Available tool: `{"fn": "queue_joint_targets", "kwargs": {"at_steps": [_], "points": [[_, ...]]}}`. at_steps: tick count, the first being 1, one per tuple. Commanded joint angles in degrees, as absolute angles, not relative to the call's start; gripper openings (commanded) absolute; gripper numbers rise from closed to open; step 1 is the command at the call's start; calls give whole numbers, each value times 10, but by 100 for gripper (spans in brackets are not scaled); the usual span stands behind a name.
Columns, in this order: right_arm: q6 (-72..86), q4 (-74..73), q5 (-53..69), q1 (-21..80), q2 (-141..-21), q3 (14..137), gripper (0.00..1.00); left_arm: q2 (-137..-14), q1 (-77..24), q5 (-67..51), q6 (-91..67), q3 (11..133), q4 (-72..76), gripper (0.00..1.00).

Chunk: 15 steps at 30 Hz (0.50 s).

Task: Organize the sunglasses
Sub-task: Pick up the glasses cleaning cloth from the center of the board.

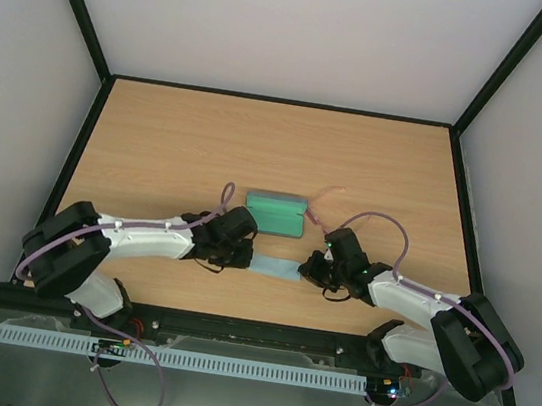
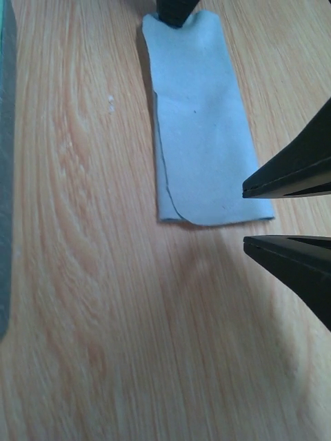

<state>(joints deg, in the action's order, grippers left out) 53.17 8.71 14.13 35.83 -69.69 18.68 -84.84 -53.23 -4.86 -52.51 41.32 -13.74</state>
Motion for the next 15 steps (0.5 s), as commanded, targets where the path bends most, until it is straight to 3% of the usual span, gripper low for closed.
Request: {"fn": "queue_joint_targets", "kwargs": {"at_steps": [1,9,15], "points": [[526,47,129,356,-710,170,1,-869,-538,-43,-526,435,-116,19],[529,58,136,356,-706,161,1,-901,-550,-39,-531,441,-120,22],[532,70,141,356,-706,157,1,-923,-564,-27,-536,446,-125,30]]}}
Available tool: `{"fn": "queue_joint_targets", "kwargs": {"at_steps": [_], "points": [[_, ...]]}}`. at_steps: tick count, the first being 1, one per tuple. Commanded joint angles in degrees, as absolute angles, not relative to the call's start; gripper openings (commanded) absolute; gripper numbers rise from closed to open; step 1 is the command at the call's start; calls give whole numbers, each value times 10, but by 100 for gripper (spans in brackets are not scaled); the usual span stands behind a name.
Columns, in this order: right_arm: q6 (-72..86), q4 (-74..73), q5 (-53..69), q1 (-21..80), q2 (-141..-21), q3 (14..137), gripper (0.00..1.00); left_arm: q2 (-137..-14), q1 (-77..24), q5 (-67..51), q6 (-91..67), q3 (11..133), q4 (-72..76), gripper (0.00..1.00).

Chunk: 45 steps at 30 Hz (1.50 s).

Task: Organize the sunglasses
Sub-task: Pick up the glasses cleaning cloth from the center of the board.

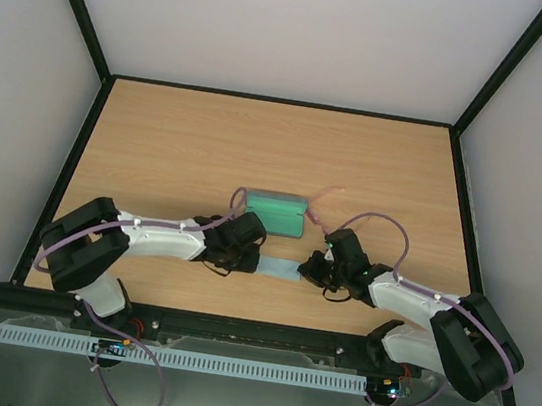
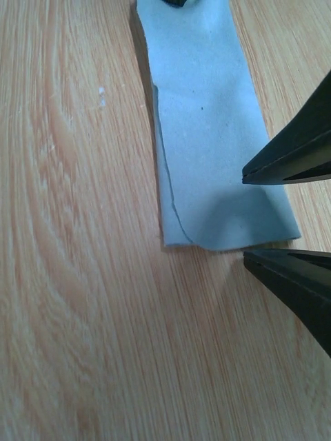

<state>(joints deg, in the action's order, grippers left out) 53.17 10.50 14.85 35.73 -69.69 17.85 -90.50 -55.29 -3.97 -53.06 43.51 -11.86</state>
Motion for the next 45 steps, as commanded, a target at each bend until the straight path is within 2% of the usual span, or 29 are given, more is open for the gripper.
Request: {"fn": "queue_joint_targets", "kwargs": {"at_steps": [1,17,24,36,45], "points": [[532,70,141,356,-705,156,1,-926,-565,-28,-537,446,-123,30],[534,77,143,355,-702,150,1,-928,-568,-21,-543,441,-121,15],[533,71,148,356,-691,154,1,-923,-568,-17,-543,441,-122,2],[513,8,150,356,-675,238,1,-872,-539,-2,-521,471,-161,2],[493,-9,140,356,-738,338,1,-858,-493,3,-483,505,-186,2]]}}
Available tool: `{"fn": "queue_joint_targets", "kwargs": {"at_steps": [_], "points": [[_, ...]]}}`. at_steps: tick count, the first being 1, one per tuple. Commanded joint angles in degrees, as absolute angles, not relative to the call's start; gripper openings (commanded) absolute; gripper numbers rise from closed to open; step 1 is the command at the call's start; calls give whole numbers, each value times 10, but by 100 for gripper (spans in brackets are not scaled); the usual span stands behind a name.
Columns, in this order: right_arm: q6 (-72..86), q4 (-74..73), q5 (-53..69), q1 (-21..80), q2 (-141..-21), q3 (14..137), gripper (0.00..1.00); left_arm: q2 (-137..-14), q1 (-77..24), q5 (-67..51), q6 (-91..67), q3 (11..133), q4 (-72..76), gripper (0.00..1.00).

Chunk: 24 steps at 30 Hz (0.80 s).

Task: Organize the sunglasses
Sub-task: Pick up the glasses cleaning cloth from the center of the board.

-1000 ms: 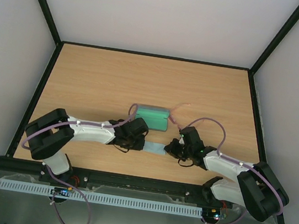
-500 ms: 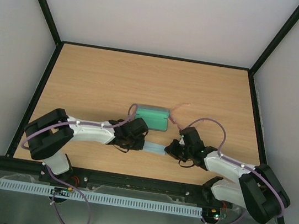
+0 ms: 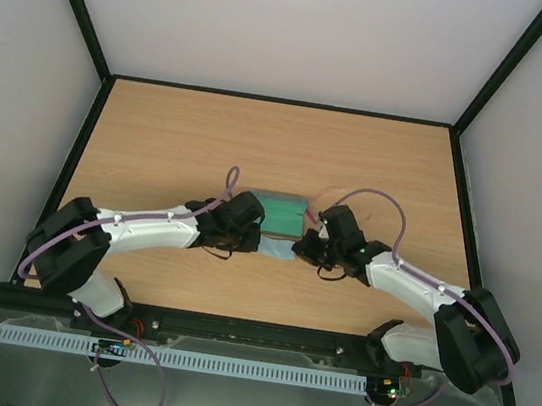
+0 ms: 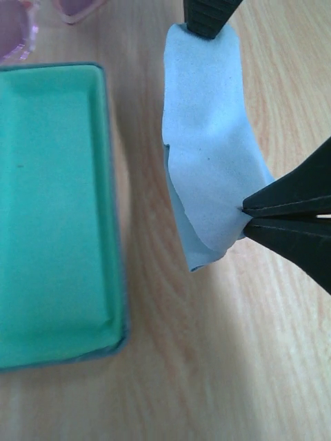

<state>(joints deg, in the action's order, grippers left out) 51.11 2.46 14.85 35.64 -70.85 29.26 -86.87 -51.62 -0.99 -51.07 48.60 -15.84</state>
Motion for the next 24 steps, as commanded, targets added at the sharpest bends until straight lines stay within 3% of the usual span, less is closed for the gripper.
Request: {"fn": "queue_joint_targets", "kwargs": {"at_steps": [1,9,24], "points": [[489,-10,138,356,-750,350,1,-859,-484,3,-478,509,-187,2],[453,-32,113,356,-853,446,1,-881,-443,11,-444,536,-185,2],[432,-44,63,347,-917,495,1,-946,-433,31,-432,548,-124,2]]}}
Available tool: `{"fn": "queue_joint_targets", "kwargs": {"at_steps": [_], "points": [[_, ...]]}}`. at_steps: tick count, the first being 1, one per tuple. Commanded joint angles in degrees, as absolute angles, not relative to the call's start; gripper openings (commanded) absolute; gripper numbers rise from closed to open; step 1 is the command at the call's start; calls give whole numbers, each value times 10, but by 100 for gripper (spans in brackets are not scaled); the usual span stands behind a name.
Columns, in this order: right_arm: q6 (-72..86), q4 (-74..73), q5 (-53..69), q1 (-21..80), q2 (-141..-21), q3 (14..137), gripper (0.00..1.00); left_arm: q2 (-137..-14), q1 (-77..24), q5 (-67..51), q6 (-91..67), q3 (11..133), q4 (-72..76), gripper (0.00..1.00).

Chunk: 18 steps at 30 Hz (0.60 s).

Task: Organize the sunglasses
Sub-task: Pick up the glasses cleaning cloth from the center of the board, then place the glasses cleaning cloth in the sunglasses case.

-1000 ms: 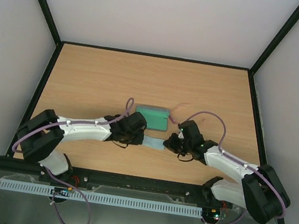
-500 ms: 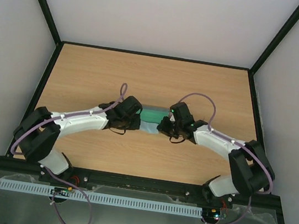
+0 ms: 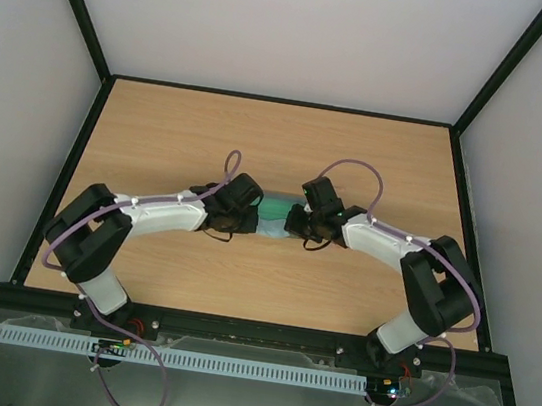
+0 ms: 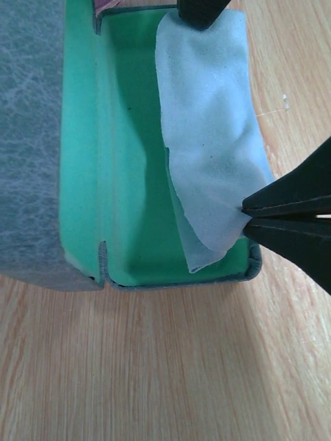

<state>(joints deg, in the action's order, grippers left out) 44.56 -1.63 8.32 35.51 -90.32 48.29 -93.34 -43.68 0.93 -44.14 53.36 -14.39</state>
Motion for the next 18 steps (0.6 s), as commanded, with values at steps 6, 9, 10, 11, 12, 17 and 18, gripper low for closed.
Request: {"fn": "queue_joint_targets", "kwargs": {"at_steps": [6,9,10,11,12,17,18], "points": [[430,-40,60,335,-914,485,1,-961,-431,39,-429,559,-114,2],[429,-38,58,329,-913,484,1,-975,-429,40,-426,567,-108,2],[428,-38,57,328,-914,485,1,-981,-429,39,-426,570,-107,2],[428,-38,58,327,-915,487,1,-987,-428,39,-425,574,-106,2],[428,-38,58,326,-917,488,1,-992,-428,39,-424,579,-106,2],[425,-37,58,321,-924,491,1,-1012,-425,38,-422,591,-108,2],[424,-36,58,320,-926,492,1,-1014,-425,38,-422,592,-108,2]]}}
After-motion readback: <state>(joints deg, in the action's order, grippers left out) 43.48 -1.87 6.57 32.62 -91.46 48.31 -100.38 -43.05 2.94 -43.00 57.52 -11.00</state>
